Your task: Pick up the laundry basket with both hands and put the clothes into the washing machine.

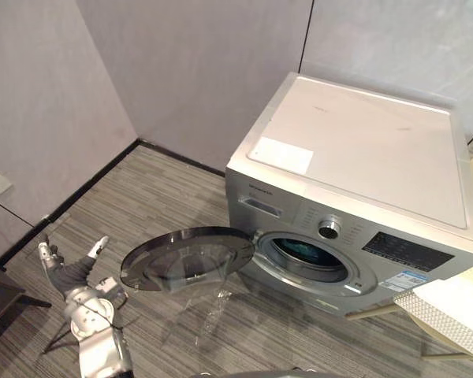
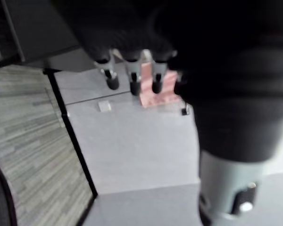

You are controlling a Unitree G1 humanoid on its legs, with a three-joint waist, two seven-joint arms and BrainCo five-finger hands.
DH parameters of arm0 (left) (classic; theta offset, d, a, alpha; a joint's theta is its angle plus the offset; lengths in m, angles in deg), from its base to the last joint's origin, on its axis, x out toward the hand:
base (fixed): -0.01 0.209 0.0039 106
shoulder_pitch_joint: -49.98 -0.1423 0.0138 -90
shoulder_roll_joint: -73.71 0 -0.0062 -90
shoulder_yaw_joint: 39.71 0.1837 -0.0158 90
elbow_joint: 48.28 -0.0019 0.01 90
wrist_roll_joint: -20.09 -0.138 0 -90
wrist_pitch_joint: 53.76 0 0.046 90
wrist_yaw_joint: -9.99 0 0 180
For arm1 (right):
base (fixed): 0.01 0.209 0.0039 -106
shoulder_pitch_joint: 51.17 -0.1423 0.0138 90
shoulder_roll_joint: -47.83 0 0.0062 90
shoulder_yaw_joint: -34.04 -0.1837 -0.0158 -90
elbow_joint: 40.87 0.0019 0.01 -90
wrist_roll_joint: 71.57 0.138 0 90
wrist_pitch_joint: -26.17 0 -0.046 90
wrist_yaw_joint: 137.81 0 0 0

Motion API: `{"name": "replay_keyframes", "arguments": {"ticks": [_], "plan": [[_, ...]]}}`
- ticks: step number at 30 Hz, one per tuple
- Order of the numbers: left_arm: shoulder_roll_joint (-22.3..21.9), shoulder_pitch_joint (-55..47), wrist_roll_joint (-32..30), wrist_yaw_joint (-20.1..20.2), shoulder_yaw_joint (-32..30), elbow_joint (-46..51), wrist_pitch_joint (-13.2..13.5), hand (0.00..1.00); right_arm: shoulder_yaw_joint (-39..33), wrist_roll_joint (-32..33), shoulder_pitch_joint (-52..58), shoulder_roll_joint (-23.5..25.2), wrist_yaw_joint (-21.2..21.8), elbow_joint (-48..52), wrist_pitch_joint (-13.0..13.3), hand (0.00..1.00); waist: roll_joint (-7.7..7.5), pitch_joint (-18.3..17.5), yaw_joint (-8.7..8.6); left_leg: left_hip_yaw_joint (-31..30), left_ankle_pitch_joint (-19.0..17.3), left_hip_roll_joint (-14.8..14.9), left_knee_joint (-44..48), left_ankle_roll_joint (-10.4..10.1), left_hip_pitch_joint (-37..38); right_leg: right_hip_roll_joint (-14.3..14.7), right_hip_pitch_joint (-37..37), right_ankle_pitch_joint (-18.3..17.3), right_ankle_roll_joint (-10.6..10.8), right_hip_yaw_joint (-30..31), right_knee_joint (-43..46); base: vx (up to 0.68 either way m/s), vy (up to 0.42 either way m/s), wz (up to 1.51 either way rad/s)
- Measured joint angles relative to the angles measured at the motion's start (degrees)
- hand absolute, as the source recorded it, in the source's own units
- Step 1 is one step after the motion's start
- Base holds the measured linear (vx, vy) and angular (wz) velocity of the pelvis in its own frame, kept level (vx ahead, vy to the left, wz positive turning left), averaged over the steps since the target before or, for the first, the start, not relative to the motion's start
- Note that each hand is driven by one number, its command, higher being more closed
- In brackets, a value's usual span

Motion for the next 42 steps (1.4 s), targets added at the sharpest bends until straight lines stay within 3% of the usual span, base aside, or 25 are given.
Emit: {"name": "replay_keyframes", "arguments": {"ticks": [3,5,6,11,15,19,24,29,30,32,36,37,39,42], "plan": [[9.35,6.65,-0.45,0.12,-2.07,-9.64,-0.5,0.0,-2.18,-0.13,-1.08,-0.07,0.08,-0.44,-0.34,0.0,-0.19,0.12,-1.43,1.62,0.1,0.31,0.19,0.11,-3.43,1.04,-3.54,2.77,-0.61,1.74,-2.71,-0.08,0.001,-0.36],[15.56,12.68,-0.85,0.27,-2.01,-16.45,-0.65,0.0,-2.38,-0.08,-1.73,-0.05,0.11,-0.44,-0.34,0.0,-1.13,1.1,-1.48,3.06,0.1,0.74,0.83,0.11,-5.46,1.77,-5.65,4.9,-1.23,2.97,-4.32,-0.11,-0.015,-0.47],[21.3,18.35,-0.77,0.52,-1.77,-22.32,-0.6,0.0,-2.38,0.36,-3.08,-0.02,0.16,-0.41,-0.3,0.0,-2.63,2.32,-2.29,3.61,0.09,1.06,1.62,0.13,-7.52,2.23,-7.4,6.51,-1.7,3.88,-5.54,-0.12,-0.023,-0.31],[28.14,30.57,-0.84,2.16,1.26,-29.85,-0.92,0.0,-1.53,3.11,-5.84,0.22,0.16,3.15,0.43,0.0,-5.06,5.65,-3.48,4.5,-0.26,2.46,4.64,0.58,-13.56,3.07,-12.1,12.05,-3.49,5.13,-8.15,-0.13,-0.001,-0.22],[30.07,39.09,-0.96,2.92,7.19,-30.77,-0.88,0.0,3.0,6.02,-6.24,0.3,0.1,9.48,2.35,0.0,-5.47,8.75,-3.15,4.55,-0.69,4.92,7.31,1.09,-17.77,4.39,-15.59,16.92,-4.61,5.45,-8.36,-0.1,0.042,-0.12],[30.02,43.73,-2.14,5.2,11.16,-35.96,-0.7,0.0,6.83,7.55,-6.35,0.41,0.07,13.23,3.07,0.0,-6.56,10.21,-3.11,4.5,-0.8,5.27,8.52,1.27,-19.93,4.48,-16.86,18.75,-4.18,5.34,-9.37,-0.03,0.057,-0.04],[26.71,44.0,-0.85,11.61,9.68,-44.67,-0.86,0.0,7.9,8.29,-6.35,0.42,0.18,13.7,2.64,0.0,-6.39,11.5,-2.28,4.47,-0.78,4.97,8.73,1.3,-19.64,4.28,-16.4,18.85,-4.23,5.22,-9.57,0.02,0.056,0.01],[21.24,40.01,-0.74,17.56,12.81,-47.49,-0.86,0.0,7.9,8.17,-6.83,-0.15,0.33,13.03,2.21,0.0,-4.43,13.18,-2.14,4.11,-0.61,3.34,8.38,1.54,-15.16,2.97,-11.5,18.79,-4.2,3.96,-9.95,0.04,0.103,0.13],[19.23,37.65,-0.83,19.62,15.44,-47.08,-1.01,0.0,7.89,8.11,-7.26,-0.48,0.92,12.93,1.75,0.0,-4.06,13.39,-2.5,3.67,0.16,2.05,8.05,2.66,-14.65,2.14,-10.74,18.68,-4.07,3.79,-9.96,0.04,0.08,0.19],[16.8,33.37,-0.91,21.53,19.65,-46.45,-1.53,0.0,7.22,7.57,-8.18,-1.16,1.76,11.25,1.37,0.0,-3.58,13.67,-2.91,3.09,0.26,0.9,7.93,2.67,-13.16,1.04,-9.21,18.41,-3.82,3.44,-9.93,0.05,0.08,0.17],[9.01,19.48,-1.12,25.5,29.29,-41.5,-3.49,0.0,6.54,5.9,-8.39,-1.33,3.58,9.02,0.13,0.0,-3.13,13.67,-3.37,1.55,0.25,-2.17,8.51,2.68,-9.57,-2.51,-5.36,13.65,-2.67,1.28,-7.6,0.09,0.086,0.27],[7.67,16.57,-0.11,26.5,31.2,-39.98,-3.84,0.0,6.51,5.49,-8.49,-1.18,4.35,8.85,-0.06,0.0,-2.26,13.37,-3.72,0.51,0.25,-2.67,7.51,2.69,-9.34,-3.09,-5.15,12.12,-2.3,0.69,-6.41,0.11,0.076,0.51],[7.99,12.99,1.05,28.25,34.94,-38.31,-3.91,0.0,6.47,4.53,-9.47,-0.81,5.24,8.56,-0.64,0.0,-1.91,13.18,-3.17,0.38,0.25,-3.32,7.44,2.69,-8.65,-3.71,-4.5,10.32,-1.82,0.84,-5.49,0.05,0.023,0.27],[7.79,10.83,3.97,29.18,38.38,-38.31,-4.88,0.0,6.05,3.6,-9.65,-1.83,6.52,8.11,-1.07,0.0,0.59,11.58,-2.83,0.35,0.25,-3.29,8.42,2.69,-7.43,-3.79,-2.76,10.01,-1.82,0.84,-5.28,0.07,0.001,0.05]]}}
